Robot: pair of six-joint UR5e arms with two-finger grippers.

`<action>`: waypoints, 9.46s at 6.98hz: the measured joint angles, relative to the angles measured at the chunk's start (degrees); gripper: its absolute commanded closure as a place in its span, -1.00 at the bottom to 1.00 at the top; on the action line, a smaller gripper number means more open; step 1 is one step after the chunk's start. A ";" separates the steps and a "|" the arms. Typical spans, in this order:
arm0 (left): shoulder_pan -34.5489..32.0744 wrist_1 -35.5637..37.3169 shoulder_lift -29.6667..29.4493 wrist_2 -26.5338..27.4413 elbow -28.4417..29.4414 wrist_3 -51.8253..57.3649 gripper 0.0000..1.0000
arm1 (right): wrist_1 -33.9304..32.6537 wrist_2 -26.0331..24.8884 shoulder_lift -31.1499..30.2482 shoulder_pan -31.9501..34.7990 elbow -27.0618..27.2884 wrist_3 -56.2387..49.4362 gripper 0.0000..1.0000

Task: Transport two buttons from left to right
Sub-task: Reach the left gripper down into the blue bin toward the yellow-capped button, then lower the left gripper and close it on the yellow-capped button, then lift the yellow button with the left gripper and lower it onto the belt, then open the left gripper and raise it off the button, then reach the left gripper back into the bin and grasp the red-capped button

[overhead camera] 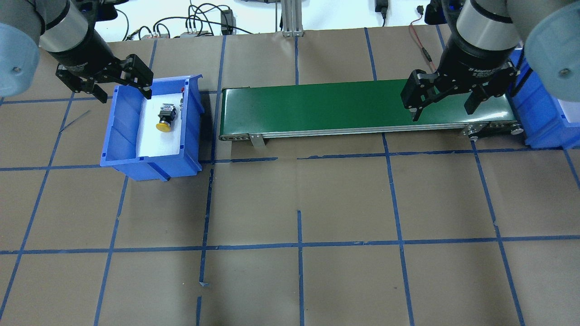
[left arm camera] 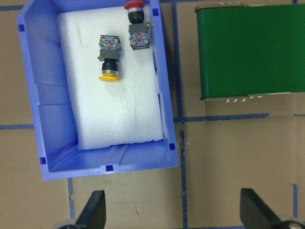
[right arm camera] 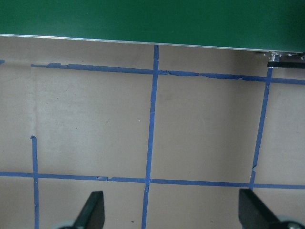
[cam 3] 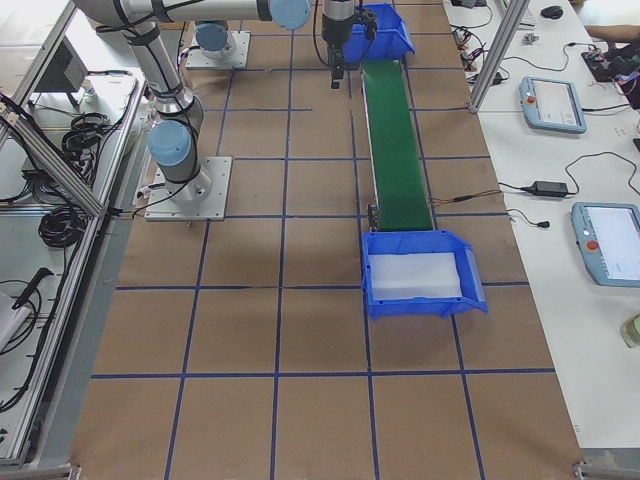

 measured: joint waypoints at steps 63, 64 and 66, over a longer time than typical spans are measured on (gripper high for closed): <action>-2.47 3.21 -13.64 2.58 7.33 26.81 -1.00 | -0.43 -1.36 0.62 0.09 -0.57 -0.28 -1.00; -2.31 1.96 -13.53 2.57 8.05 31.51 -1.00 | -0.20 -1.39 1.33 0.08 -1.50 -0.28 -1.00; -2.07 1.68 -14.28 2.24 8.90 41.85 -1.00 | 0.03 -1.40 1.97 0.08 -2.07 -0.28 -1.00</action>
